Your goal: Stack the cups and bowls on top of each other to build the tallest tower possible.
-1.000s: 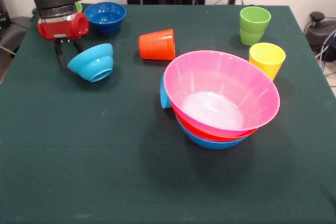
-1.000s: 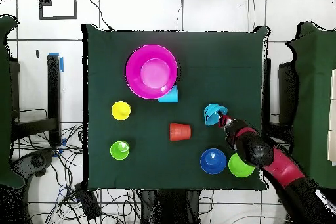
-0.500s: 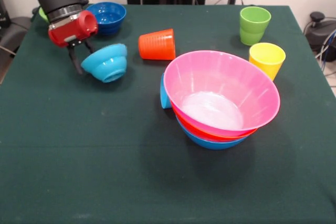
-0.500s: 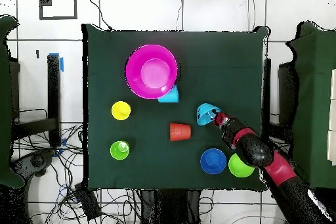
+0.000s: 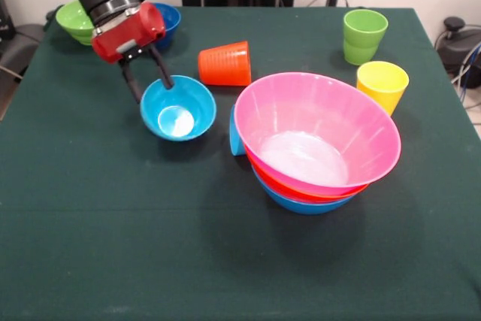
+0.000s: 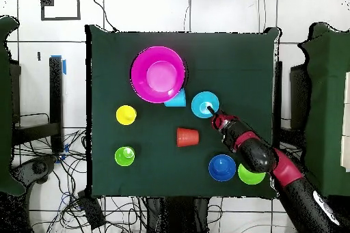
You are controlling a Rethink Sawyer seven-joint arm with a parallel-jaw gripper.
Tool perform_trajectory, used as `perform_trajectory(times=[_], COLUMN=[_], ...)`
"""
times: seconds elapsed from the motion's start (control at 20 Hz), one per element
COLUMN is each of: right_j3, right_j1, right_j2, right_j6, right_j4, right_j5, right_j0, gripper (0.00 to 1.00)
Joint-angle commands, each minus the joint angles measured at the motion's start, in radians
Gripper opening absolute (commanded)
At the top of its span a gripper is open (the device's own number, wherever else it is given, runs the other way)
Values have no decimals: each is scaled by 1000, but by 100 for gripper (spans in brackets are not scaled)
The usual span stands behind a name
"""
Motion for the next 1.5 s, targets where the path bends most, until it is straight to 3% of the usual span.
perform_trajectory(times=[0.05,0.1,0.3,1.05,1.15,1.2,1.35,1.5], right_j3=[18,17,22,55,86,107,135,145], right_j1=[-75,-84,-124,-173,-281,-364,-516,-556], right_j2=[25,17,-22,-53,-148,-226,-383,-411], right_j6=[-26,-12,33,88,154,221,322,329], right_j4=[-104,-97,-100,-93,-50,-30,42,93], right_j5=[-10,0,-29,-137,-106,-148,-176,-153], right_j0=[75,82,116,146,245,326,502,545], gripper=[100,0,0,0,0,0,0,0])
